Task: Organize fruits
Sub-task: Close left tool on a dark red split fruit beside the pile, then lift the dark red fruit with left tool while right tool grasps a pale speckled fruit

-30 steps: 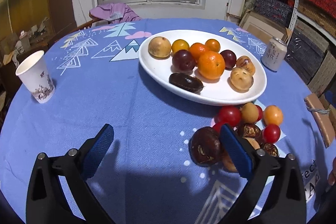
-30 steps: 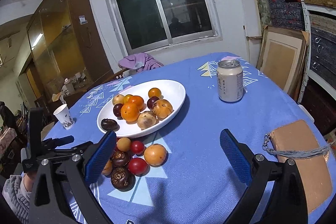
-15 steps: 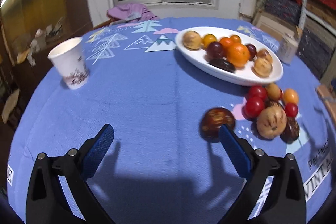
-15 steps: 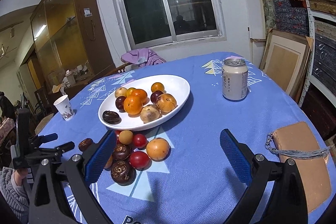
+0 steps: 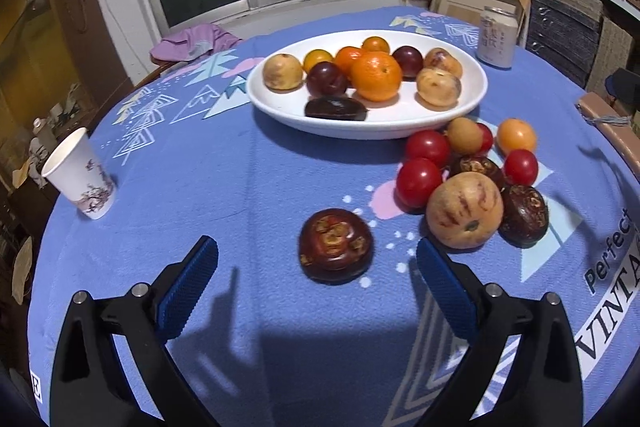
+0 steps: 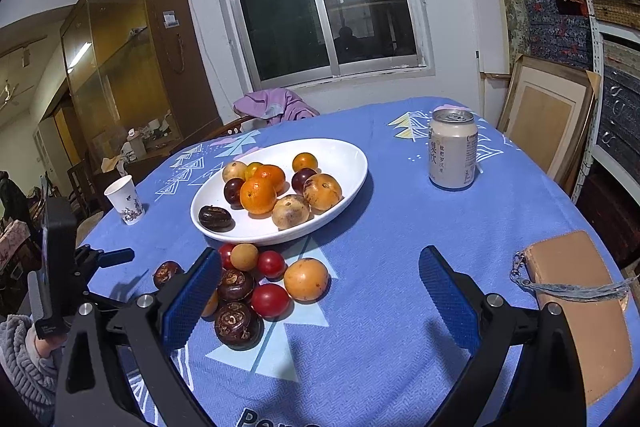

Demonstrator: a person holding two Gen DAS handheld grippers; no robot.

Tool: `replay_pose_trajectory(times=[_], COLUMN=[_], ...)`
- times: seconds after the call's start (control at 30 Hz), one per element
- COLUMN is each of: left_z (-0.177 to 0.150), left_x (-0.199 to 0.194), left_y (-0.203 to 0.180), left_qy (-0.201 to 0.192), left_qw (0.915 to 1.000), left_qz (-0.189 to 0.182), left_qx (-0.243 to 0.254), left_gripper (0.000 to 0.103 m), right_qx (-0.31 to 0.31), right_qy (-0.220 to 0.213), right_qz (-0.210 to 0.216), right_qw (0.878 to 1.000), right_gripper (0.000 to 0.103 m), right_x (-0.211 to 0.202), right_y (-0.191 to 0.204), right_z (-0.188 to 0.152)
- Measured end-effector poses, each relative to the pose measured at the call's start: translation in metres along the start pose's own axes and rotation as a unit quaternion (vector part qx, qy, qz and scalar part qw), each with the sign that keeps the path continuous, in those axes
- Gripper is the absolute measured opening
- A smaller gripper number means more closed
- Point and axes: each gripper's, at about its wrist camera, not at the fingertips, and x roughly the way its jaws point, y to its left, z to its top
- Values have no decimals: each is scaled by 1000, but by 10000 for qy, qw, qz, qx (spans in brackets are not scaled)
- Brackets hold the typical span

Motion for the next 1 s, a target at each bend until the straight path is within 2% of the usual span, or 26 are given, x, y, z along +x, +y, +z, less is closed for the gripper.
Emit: replay_pose_trajectory(times=[0.07, 0.1, 0.17, 0.23, 0.33, 0.47, 0.53, 0.57, 0.6, 0.67, 0.9, 1.0], left_z=[2, 2, 3, 3, 4, 6, 6, 6, 6, 5, 0, -1], left_x=[6, 11, 19, 21, 23, 24, 25, 25, 24, 24, 22, 22], left_y=[0, 1, 4, 8, 11, 11, 11, 12, 14, 19, 29, 34], left_qy=[127, 225, 388, 416, 390, 391, 395, 392, 393, 396, 414, 417], left_qw=[9996, 9991, 9972, 9955, 9941, 9936, 9937, 9942, 9948, 9939, 9956, 9946], left_qz=[-245, -366, -607, -780, -920, -965, -947, -887, -818, -891, -622, -657], left_qx=[-25, -70, -207, -337, -420, -434, -448, -459, -469, -518, -570, -683], left_gripper=[76, 73, 60, 59, 57, 56, 53, 45, 42, 42, 42, 42], right_qx=[9, -4, -92, -306, -638, -782, -782, -803, -859, -1015, -1795, -2027], right_qy=[-24, -31, -18, 5, 10, 94, 87, 63, 37, 39, 256, 539], right_qz=[135, 261, 447, 550, 485, 470, 511, 536, 579, 646, 823, 830], right_qw=[9999, 9997, 9990, 9980, 9968, 9958, 9956, 9953, 9946, 9927, 9800, 9742], right_gripper=[100, 100, 100, 100, 100, 100, 100, 100, 100, 100, 99, 90], right_x=[-2, -2, -3, -2, -1, 2, 1, -1, -2, -3, 12, 28], right_y=[1, 4, 11, 22, 36, 42, 43, 43, 46, 54, 102, 117], right_z=[0, -1, -3, -7, -12, -16, -17, -17, -18, -20, -28, -30])
